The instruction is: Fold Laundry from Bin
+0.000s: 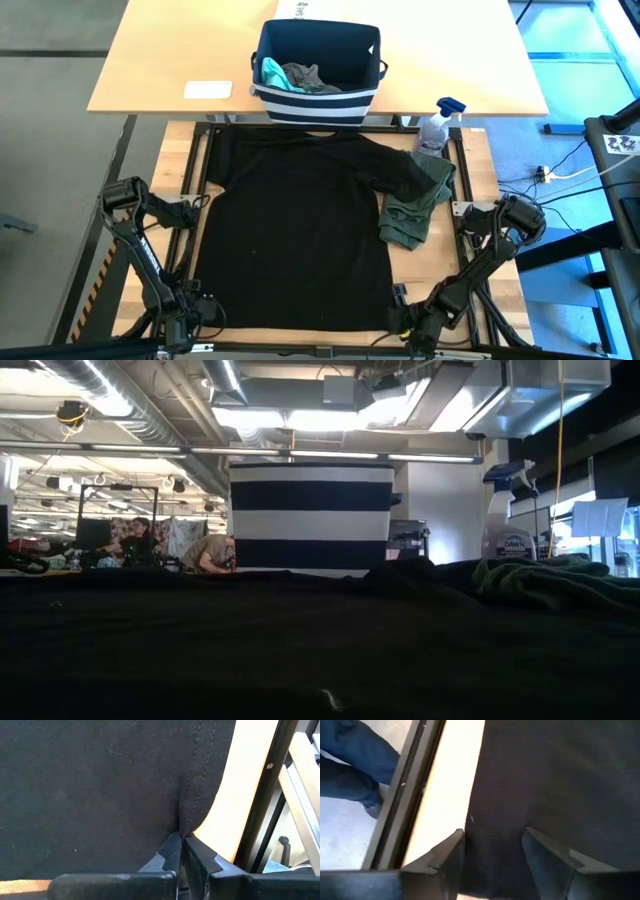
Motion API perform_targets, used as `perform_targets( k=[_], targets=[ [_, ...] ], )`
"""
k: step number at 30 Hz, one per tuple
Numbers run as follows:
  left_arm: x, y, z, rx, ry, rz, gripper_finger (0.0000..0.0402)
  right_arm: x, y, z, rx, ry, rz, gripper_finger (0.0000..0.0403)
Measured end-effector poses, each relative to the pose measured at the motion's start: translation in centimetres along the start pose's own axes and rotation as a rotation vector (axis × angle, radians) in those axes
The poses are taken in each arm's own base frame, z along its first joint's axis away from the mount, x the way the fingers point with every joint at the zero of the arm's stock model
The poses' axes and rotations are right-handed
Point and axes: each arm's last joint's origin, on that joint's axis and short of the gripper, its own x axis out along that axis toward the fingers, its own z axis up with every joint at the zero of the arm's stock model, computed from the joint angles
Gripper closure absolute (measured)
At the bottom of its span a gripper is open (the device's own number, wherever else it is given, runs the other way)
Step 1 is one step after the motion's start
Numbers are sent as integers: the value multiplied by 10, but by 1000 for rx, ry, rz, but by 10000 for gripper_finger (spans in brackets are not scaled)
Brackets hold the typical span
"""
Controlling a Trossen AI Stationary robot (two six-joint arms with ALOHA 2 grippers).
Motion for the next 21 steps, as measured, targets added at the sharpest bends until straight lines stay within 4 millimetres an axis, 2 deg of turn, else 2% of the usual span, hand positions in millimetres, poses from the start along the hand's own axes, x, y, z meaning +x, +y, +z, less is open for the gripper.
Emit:
perform_targets(
  k=[9, 14, 18, 21],
  targets=[
    [0, -1, 1, 33, -27, -4, 392, 14, -3, -10, -61, 62, -38, 302],
    [0, -2, 2, 36, -66, -12, 397, 13, -2, -10, 37, 81, -10, 383],
    [-3, -4, 4, 36, -117, -39, 399, 6, -1, -7, 144, 86, 21, 388],
    [-16, -2, 6, 10, -177, -60, 400, -9, -2, -2, 207, 74, 40, 395]
  ],
)
